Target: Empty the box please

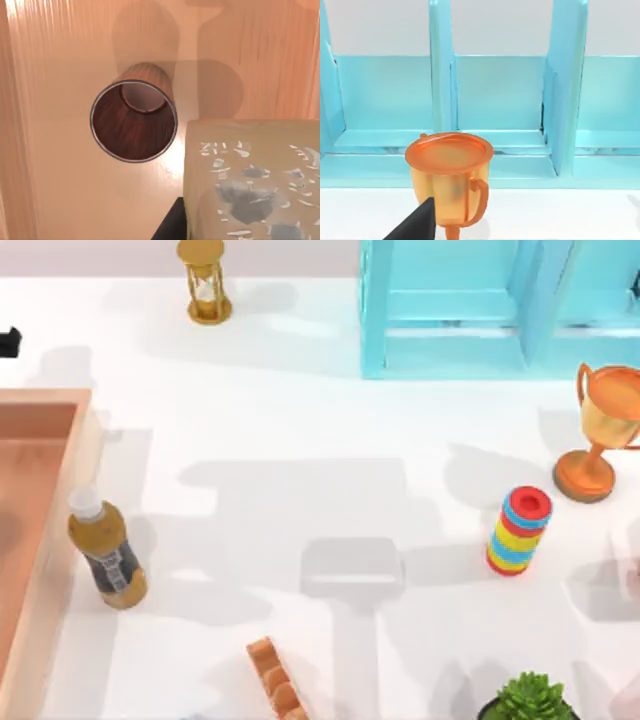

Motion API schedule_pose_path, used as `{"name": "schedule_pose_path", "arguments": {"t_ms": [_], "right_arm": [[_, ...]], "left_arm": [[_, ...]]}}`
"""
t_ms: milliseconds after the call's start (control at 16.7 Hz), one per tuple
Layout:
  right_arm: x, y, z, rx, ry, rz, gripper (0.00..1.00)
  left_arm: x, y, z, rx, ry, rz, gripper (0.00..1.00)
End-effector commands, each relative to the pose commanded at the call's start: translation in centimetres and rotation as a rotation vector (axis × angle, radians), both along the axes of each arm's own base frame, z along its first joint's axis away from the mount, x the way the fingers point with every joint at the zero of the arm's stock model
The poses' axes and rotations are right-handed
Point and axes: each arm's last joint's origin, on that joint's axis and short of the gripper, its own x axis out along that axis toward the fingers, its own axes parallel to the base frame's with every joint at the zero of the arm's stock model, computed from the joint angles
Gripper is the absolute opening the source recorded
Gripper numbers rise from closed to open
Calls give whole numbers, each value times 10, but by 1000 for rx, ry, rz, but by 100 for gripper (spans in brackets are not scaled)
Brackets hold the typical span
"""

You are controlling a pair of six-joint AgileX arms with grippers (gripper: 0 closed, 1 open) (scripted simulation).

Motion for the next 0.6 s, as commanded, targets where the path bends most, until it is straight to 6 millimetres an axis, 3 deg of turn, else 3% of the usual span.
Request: {"name": "schedule_pose_path", "arguments": {"t_ms": [240,420,600], "right_arm": [[0,0,0,0,0,0,100],[0,0,0,0,0,0,100],[0,0,0,0,0,0,100]], "left_arm": [[44,-24,-14,-9,-10,25,0],[84,-76,-36,-37,-30,-5,0],[106,-128,-73,-67,-2,-21,0]]}}
